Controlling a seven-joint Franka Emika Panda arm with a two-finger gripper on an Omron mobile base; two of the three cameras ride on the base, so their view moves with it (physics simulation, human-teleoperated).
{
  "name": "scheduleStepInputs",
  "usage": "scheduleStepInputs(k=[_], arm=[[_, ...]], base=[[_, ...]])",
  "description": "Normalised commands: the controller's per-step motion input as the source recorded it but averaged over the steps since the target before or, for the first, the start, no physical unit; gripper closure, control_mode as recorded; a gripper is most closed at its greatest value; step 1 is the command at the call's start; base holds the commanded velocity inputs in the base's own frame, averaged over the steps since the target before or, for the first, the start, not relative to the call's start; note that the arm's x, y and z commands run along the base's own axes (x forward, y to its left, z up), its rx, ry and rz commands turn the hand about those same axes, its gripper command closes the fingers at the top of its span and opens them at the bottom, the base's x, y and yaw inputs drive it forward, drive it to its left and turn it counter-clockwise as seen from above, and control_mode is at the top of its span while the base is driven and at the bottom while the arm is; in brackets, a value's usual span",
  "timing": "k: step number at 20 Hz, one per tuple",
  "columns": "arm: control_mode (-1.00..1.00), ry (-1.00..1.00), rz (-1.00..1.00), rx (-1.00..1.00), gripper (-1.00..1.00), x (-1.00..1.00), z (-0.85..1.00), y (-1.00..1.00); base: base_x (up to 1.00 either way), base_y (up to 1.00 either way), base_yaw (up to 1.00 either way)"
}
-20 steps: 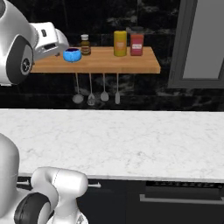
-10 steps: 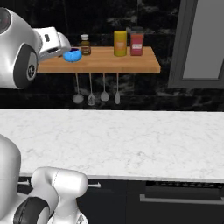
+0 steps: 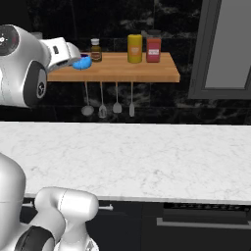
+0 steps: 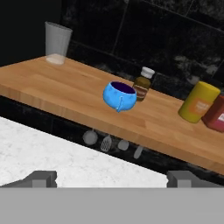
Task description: Gather all objects into one cabinet and sort the glasses and bowls to opposite sides.
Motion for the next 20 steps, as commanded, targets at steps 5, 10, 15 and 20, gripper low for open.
scheduleStepInputs(k=[5, 10, 15, 20], arm=[[-1.00, 0.00, -0.04, 0.00, -1.00, 0.31, 0.00, 0.09], [-1.00, 0.00, -0.04, 0.02, -1.00, 0.19, 0.00, 0.03], [-1.00, 0.00, -0.02, 0.02, -1.00, 0.15, 0.00, 0.04], [-1.00, 0.00, 0.00, 0.00, -1.00, 0.12, -0.01, 0.00]], base=[[0.00, 0.00, 0.00], [0.00, 0.00, 0.00], [0.00, 0.00, 0.00], [0.00, 0.00, 0.00]])
